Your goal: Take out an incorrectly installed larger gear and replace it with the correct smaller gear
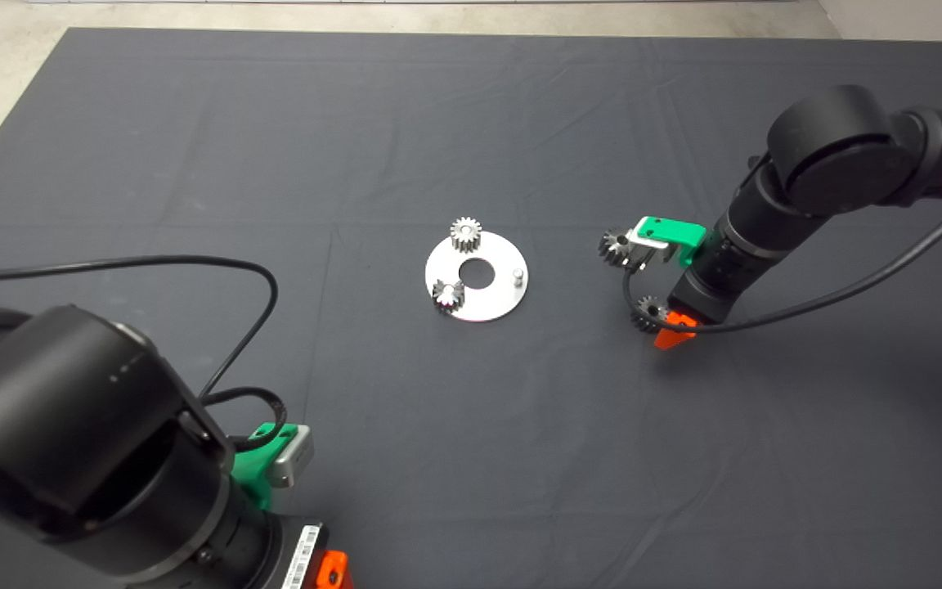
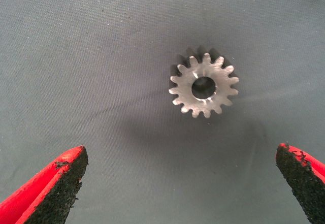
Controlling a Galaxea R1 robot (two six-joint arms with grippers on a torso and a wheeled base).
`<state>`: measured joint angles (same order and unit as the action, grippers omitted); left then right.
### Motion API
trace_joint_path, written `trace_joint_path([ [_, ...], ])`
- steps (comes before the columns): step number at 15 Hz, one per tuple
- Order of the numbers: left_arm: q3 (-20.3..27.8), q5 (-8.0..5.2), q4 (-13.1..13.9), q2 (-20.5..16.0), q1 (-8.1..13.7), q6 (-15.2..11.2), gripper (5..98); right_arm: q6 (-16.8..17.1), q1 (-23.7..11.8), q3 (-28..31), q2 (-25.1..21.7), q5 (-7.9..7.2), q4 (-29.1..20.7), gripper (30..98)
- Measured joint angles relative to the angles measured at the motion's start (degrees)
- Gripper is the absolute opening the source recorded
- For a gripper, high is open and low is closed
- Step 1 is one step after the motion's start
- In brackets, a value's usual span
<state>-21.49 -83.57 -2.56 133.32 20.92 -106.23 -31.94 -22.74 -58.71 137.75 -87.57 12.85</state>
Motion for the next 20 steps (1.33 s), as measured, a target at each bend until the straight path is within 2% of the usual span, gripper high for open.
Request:
trace_joint_path([
  [3,0.00,0.02,0.00,0.00,0.00,0.00,98.2,-0.03,0.45,-0.35,0.01,0.05,0.84,97.8],
  [7,0.00,0.07,0.00,0.00,-0.02,0.00,98.2,-0.04,2.73,-1.54,0.20,0.09,1.23,97.8],
  [11,0.00,0.07,0.00,0.00,-0.13,-0.02,98.2,-0.06,2.90,-2.51,0.41,0.05,1.97,97.8],
  [20,0.00,0.07,0.00,0.00,-0.11,0.00,98.2,-0.06,3.22,-9.34,6.10,0.13,3.33,97.8],
])
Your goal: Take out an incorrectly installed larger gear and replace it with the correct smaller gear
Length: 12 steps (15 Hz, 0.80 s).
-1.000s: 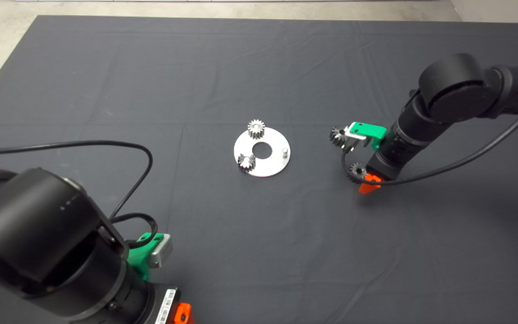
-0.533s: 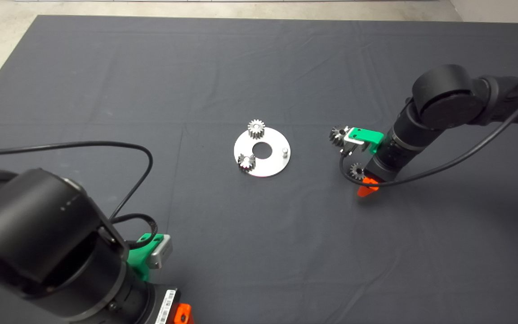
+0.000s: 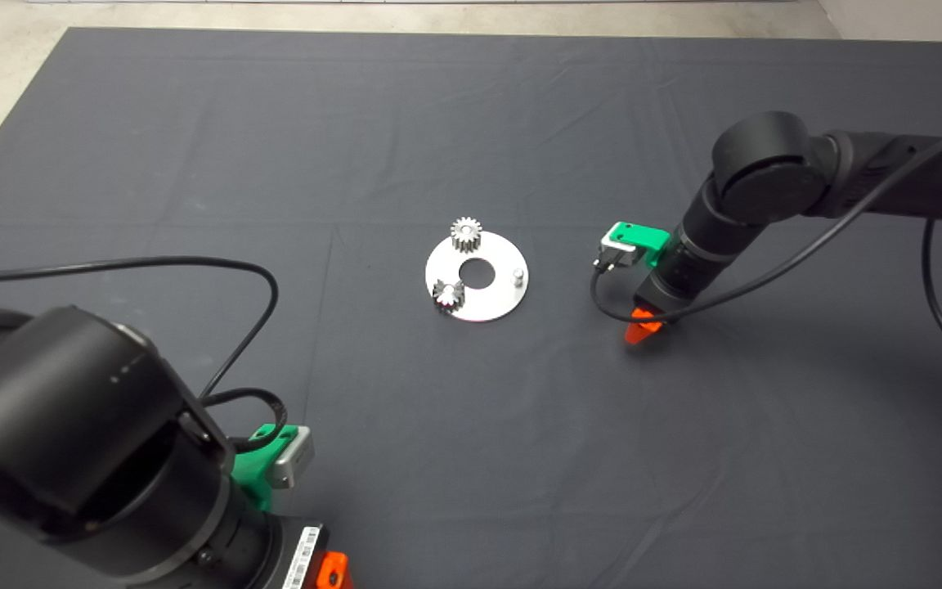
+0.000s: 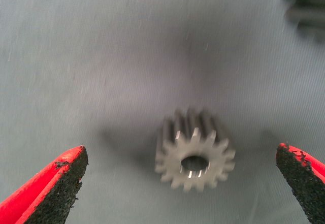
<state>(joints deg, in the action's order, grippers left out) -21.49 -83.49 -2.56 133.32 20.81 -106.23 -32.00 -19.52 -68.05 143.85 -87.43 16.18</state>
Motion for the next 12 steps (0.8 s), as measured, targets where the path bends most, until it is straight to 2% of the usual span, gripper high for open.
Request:
trace_joint_path([
  [9,0.00,0.01,0.00,0.00,0.00,0.02,98.2,0.02,0.04,-2.38,0.72,-0.02,0.22,97.8],
  [12,0.00,0.06,0.00,0.12,-0.02,0.22,98.2,0.02,1.17,-2.53,0.56,-0.05,0.22,97.8],
])
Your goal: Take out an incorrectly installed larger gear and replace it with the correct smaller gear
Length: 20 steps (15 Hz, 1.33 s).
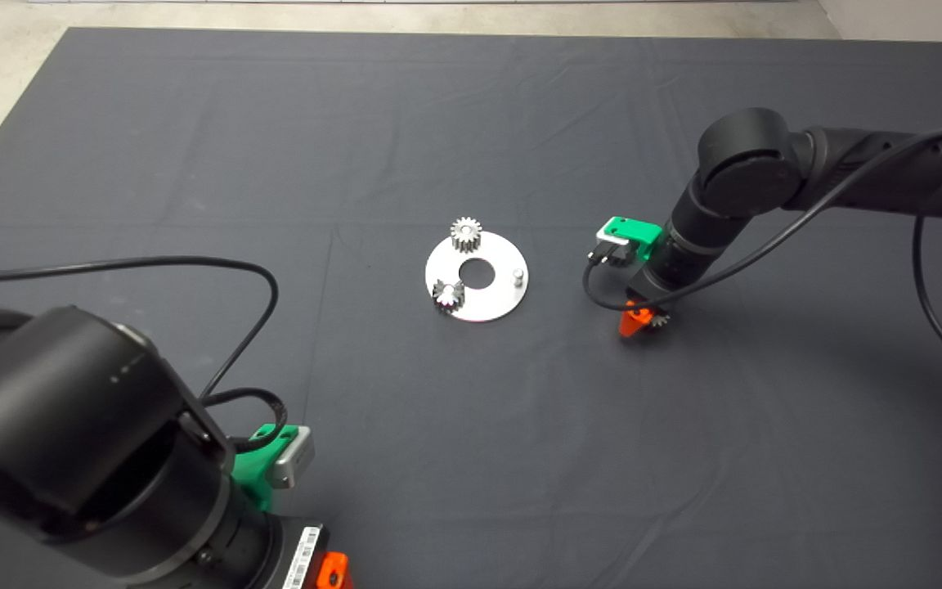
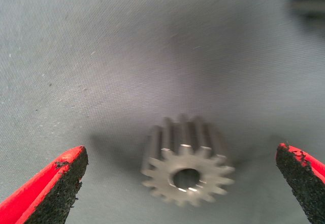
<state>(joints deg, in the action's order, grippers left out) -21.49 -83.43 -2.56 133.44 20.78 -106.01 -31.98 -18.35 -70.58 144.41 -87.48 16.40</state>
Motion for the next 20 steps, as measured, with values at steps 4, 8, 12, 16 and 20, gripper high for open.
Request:
trace_joint_path([
  [4,0.00,0.08,0.00,0.94,0.02,0.02,98.2,0.01,0.72,-0.11,-0.45,0.00,-0.02,97.8],
  [8,0.00,0.06,0.00,0.83,0.00,0.02,98.2,0.01,0.74,-0.13,-0.77,0.00,-0.02,97.8],
  [12,0.00,0.06,0.00,0.82,0.00,0.00,98.2,0.01,0.74,-0.13,-1.11,-0.02,0.00,95.4],
  [16,0.00,0.06,0.00,0.82,0.00,0.00,98.2,0.01,0.73,-0.13,-1.46,-0.02,0.00,90.1],
  [20,0.00,0.06,0.00,0.82,0.00,0.00,98.2,0.01,0.74,-0.20,-1.55,0.00,0.00,85.1],
])
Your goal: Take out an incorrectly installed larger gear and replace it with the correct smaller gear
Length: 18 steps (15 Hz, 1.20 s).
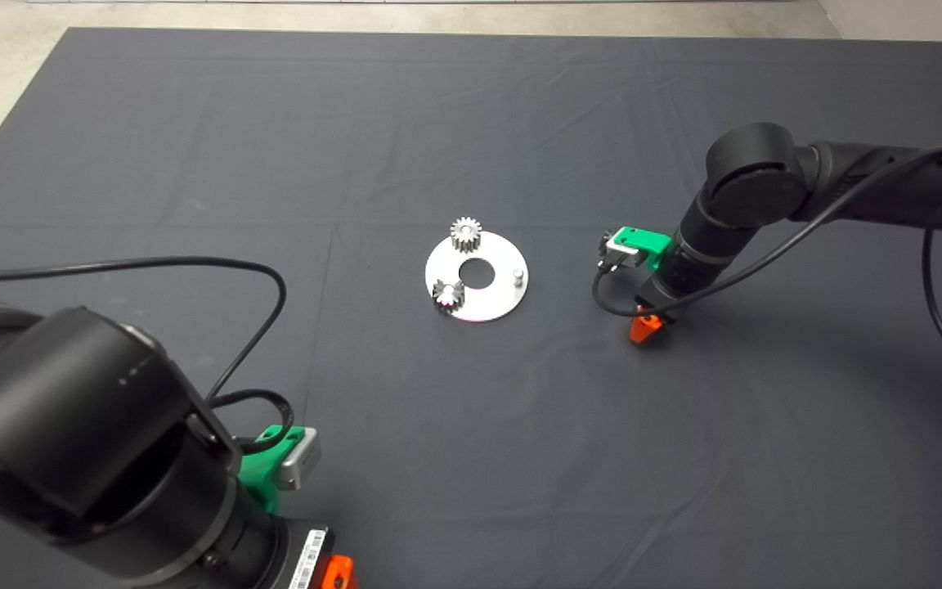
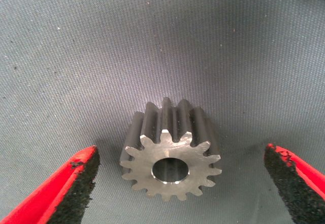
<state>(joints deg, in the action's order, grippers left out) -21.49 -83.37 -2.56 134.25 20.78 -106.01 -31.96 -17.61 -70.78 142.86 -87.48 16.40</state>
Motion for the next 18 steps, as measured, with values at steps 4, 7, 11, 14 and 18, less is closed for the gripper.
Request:
trace_joint_path([
  [4,0.00,-0.01,0.00,-0.02,0.02,0.00,98.2,-0.01,0.00,0.00,0.00,0.00,0.02,82.0],
  [7,0.00,-0.01,0.00,-0.05,0.02,0.00,98.2,-0.01,0.00,0.00,0.00,0.00,0.02,80.2],
  [11,0.00,0.00,0.00,-0.05,0.02,0.00,98.2,-0.06,0.00,0.00,0.06,0.00,0.02,75.0],
  [14,0.00,-0.01,0.00,-0.14,0.01,0.00,98.2,-0.06,0.00,0.00,0.33,0.02,0.02,70.7],
  [18,0.00,-0.01,0.00,-0.16,0.02,0.00,98.2,-0.06,0.00,0.00,0.33,0.00,0.02,65.4],
])
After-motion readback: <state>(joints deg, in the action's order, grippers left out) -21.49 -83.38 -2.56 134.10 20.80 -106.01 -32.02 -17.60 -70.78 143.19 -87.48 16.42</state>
